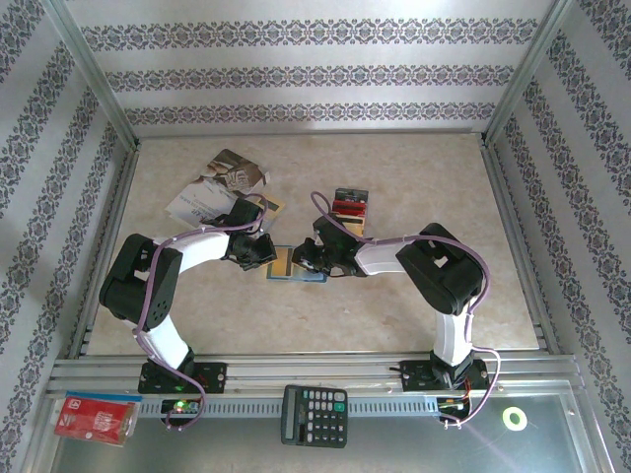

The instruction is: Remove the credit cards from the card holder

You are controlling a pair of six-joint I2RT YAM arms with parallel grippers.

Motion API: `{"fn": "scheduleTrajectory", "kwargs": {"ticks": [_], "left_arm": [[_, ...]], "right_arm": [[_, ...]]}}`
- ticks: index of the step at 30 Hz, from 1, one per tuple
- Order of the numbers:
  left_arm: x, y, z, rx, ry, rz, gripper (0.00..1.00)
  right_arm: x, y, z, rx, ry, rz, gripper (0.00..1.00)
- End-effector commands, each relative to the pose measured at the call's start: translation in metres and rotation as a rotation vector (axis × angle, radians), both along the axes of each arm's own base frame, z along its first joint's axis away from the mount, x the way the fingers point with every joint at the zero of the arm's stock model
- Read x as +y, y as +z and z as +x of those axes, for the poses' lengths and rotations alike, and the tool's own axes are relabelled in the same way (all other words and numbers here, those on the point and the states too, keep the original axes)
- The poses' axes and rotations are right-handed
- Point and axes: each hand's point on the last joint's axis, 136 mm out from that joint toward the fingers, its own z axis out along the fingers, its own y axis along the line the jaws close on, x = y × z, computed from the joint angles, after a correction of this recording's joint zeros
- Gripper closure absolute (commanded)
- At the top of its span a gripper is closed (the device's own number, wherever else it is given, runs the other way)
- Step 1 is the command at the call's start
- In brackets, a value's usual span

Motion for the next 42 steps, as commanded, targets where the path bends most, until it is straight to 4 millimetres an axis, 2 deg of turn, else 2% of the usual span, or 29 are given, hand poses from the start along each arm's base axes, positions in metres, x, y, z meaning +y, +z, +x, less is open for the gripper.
{"fn": "scheduleTrajectory", "kwargs": {"ticks": [1, 8, 12, 17, 24, 28, 31, 37, 42], "left_arm": [[0.0, -0.012, -0.012, 0.049, -0.023, 0.021, 0.88], [0.003, -0.011, -0.013, 0.049, -0.019, 0.037, 0.82], [0.009, -0.003, -0.013, 0.035, -0.017, 0.064, 0.76], [0.009, 0.008, -0.013, 0.015, -0.023, 0.062, 0.76], [-0.003, 0.045, 0.001, -0.07, -0.045, 0.014, 0.76], [-0.025, 0.055, 0.003, -0.102, -0.074, -0.073, 0.81], [-0.034, 0.047, 0.004, -0.086, -0.084, -0.095, 0.83], [-0.026, 0.016, -0.002, -0.022, -0.093, -0.017, 0.84], [-0.017, -0.007, -0.01, 0.031, -0.086, 0.028, 0.84]], "right_arm": [[0.004, -0.004, 0.002, 0.007, 0.024, -0.001, 0.87], [0.0, -0.002, 0.003, -0.004, 0.01, -0.009, 0.97], [-0.009, 0.003, 0.003, -0.022, -0.004, -0.022, 0.99], [-0.023, 0.007, 0.0, -0.032, -0.001, -0.01, 1.0], [-0.022, 0.01, 0.0, -0.034, 0.009, 0.01, 1.0], [-0.019, 0.012, 0.001, -0.034, 0.013, 0.026, 1.0], [-0.018, 0.014, 0.001, -0.044, 0.019, 0.03, 1.0], [-0.014, 0.026, 0.003, -0.095, 0.066, 0.086, 1.0], [-0.024, 0.02, 0.002, -0.069, 0.051, 0.084, 1.0]]}}
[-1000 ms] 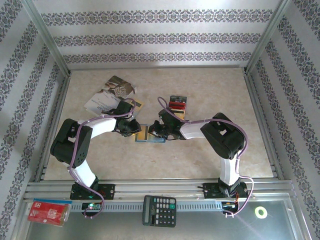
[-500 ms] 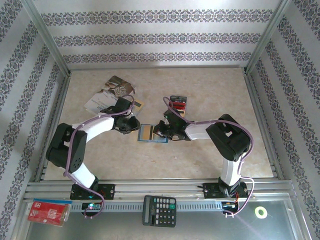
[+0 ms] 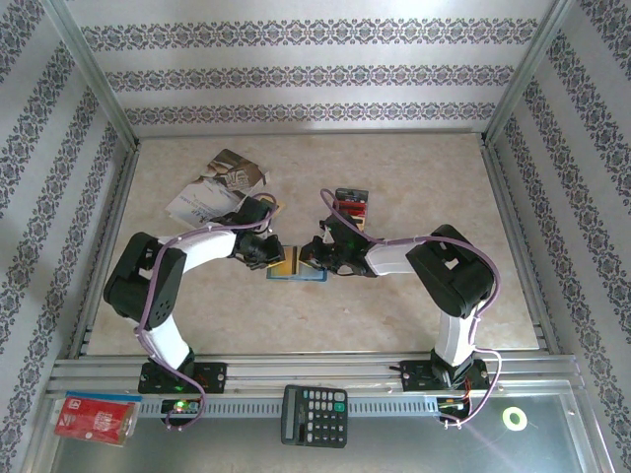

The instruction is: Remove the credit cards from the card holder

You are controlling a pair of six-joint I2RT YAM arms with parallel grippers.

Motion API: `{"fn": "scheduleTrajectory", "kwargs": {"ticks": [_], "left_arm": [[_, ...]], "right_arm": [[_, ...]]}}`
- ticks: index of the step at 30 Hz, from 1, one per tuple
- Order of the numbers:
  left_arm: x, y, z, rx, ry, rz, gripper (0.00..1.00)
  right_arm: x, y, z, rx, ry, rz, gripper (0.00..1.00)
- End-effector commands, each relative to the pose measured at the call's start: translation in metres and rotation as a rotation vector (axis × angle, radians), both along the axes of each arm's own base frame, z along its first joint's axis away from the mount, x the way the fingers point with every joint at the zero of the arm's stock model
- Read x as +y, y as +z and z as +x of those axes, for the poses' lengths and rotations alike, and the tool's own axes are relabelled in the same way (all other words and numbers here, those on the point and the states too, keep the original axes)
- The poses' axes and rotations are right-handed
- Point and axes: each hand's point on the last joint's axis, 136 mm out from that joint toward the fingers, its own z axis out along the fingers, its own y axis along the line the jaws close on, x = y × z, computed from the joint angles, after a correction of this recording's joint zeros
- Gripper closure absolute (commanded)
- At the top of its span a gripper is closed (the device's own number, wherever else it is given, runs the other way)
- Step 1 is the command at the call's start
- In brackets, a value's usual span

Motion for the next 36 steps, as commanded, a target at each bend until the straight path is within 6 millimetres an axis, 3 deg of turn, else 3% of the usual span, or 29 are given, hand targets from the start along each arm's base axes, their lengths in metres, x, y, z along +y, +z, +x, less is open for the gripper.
{"fn": "scheduleTrajectory", "kwargs": {"ticks": [1, 5, 9, 14, 26, 31, 36], "left_arm": [[0.005, -0.011, -0.004, 0.009, -0.009, 0.041, 0.84], [0.008, -0.018, -0.008, 0.02, -0.004, 0.054, 0.84], [0.009, -0.022, -0.01, 0.036, -0.005, 0.058, 0.84], [0.009, -0.025, -0.011, 0.044, -0.005, 0.061, 0.85], [0.009, -0.024, -0.012, 0.039, -0.003, 0.053, 0.85], [0.014, -0.013, -0.007, 0.006, -0.002, 0.079, 0.81], [0.023, 0.018, 0.009, -0.085, -0.009, 0.118, 0.71]], "right_arm": [[-0.006, 0.004, 0.0, -0.015, 0.01, 0.024, 1.0], [-0.007, -0.002, 0.0, 0.009, 0.004, 0.028, 1.0], [0.001, -0.004, -0.001, 0.029, 0.024, 0.051, 0.89], [0.007, -0.007, -0.003, 0.038, 0.037, 0.05, 0.85], [0.012, -0.008, -0.001, 0.031, 0.05, 0.053, 0.86], [-0.003, -0.008, 0.005, -0.009, 0.009, 0.019, 1.0], [-0.037, 0.016, 0.012, -0.159, -0.013, -0.023, 1.0]]}}
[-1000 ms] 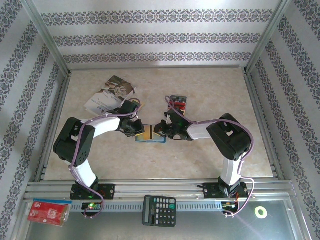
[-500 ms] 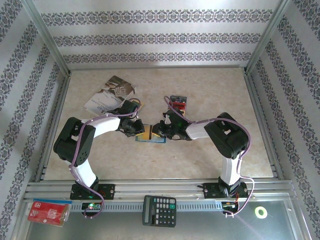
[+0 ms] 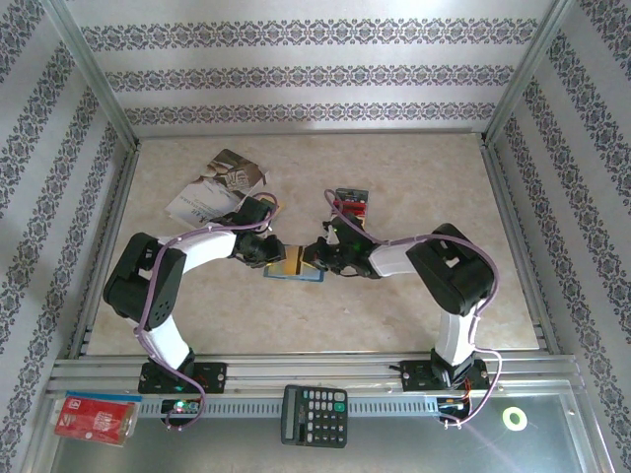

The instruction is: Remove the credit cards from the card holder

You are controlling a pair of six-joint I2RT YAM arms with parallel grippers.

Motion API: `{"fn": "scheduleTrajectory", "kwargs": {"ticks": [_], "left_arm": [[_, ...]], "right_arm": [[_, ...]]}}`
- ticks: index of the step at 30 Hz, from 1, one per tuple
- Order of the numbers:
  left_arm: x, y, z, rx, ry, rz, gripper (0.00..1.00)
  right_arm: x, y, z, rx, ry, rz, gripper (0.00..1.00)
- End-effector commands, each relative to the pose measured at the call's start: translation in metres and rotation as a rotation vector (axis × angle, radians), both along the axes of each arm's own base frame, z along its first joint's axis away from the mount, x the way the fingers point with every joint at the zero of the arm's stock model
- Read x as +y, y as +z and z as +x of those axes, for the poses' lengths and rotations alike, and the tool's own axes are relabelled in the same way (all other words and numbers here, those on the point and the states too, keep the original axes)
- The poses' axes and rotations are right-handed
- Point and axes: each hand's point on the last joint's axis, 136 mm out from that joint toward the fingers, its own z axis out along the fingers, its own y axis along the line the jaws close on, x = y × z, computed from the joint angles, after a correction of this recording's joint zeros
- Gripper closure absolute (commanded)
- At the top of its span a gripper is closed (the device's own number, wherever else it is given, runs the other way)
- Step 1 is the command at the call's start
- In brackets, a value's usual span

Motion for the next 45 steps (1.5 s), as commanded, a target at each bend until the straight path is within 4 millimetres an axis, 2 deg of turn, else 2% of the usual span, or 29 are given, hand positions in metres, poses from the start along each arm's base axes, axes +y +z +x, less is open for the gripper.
{"fn": "scheduleTrajectory", "kwargs": {"ticks": [1, 5, 10, 15, 19, 23, 28, 31, 37, 45], "left_arm": [[0.015, 0.019, 0.005, -0.048, -0.005, 0.067, 0.68], [0.008, 0.066, 0.023, -0.167, -0.035, 0.021, 0.51], [0.023, 0.123, 0.043, -0.318, 0.007, 0.053, 0.35], [0.041, 0.151, 0.05, -0.405, 0.07, 0.094, 0.25], [0.056, 0.16, 0.047, -0.449, 0.098, 0.135, 0.16], [0.077, 0.159, 0.041, -0.481, 0.151, 0.172, 0.09], [0.103, 0.155, 0.031, -0.498, 0.225, 0.181, 0.0], [0.11, 0.153, 0.026, -0.5, 0.245, 0.158, 0.0], [0.119, 0.145, 0.02, -0.482, 0.265, 0.141, 0.0], [0.116, 0.141, 0.021, -0.465, 0.257, 0.107, 0.0]], "right_arm": [[-0.026, 0.021, 0.013, -0.153, -0.015, -0.046, 1.0], [-0.047, 0.055, 0.018, -0.287, 0.005, -0.05, 1.0], [-0.073, 0.115, 0.028, -0.5, 0.025, -0.089, 1.0], [-0.09, 0.157, 0.031, -0.647, 0.079, -0.141, 1.0], [-0.096, 0.175, 0.028, -0.757, 0.204, -0.268, 1.0], [-0.101, 0.182, 0.033, -0.832, 0.303, -0.392, 1.0], [-0.11, 0.188, 0.048, -0.836, 0.387, -0.523, 1.0], [-0.112, 0.186, 0.055, -0.841, 0.459, -0.568, 1.0], [-0.109, 0.167, 0.066, -0.828, 0.655, -0.611, 1.0], [-0.113, 0.146, 0.081, -0.814, 0.804, -0.68, 1.0]]}}
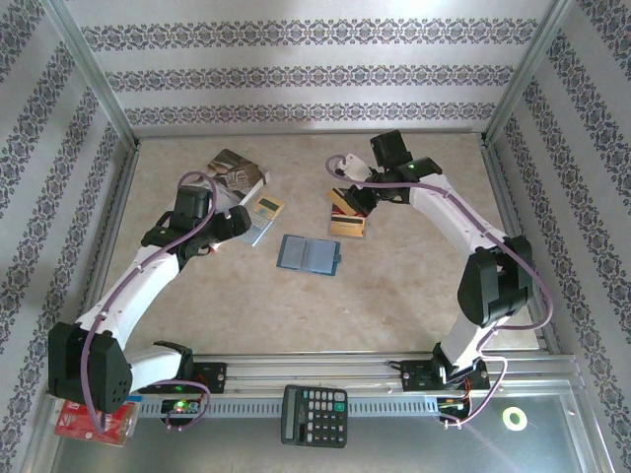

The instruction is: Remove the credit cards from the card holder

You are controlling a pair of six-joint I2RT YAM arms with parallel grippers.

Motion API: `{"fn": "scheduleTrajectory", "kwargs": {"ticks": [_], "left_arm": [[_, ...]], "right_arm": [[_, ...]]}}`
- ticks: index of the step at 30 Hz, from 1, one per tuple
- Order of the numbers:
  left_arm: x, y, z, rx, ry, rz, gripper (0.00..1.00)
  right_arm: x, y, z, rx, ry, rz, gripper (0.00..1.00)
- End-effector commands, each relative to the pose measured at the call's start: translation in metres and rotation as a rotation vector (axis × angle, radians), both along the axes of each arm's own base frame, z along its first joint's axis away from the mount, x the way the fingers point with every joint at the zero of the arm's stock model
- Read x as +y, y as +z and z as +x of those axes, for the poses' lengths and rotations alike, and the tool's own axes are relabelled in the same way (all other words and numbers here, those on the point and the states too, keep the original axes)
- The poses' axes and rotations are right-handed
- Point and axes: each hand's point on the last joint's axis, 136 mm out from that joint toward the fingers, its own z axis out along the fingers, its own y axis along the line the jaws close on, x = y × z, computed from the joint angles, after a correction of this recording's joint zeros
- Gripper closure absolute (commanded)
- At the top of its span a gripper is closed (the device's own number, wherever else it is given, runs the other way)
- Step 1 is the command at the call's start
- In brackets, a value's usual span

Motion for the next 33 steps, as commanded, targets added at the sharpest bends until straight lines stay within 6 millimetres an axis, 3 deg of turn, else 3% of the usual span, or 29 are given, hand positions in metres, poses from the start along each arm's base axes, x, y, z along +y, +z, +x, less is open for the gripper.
{"fn": "scheduleTrajectory", "kwargs": {"ticks": [1, 19, 25, 33], "left_arm": [[-0.002, 0.009, 0.007, -0.037, -0.007, -0.031, 0.0], [-0.009, 0.001, 0.01, 0.007, -0.024, -0.06, 0.0], [-0.009, -0.002, 0.009, 0.018, -0.025, -0.064, 0.0], [-0.011, -0.003, 0.008, 0.028, -0.03, -0.07, 0.0]], "right_arm": [[-0.01, -0.003, 0.002, -0.006, 0.069, -0.076, 1.0], [-0.018, -0.053, 0.023, 0.091, 0.136, -0.226, 1.0], [-0.019, -0.068, 0.021, 0.152, 0.169, -0.255, 1.0], [-0.023, -0.076, 0.023, 0.16, 0.174, -0.284, 1.0]]}}
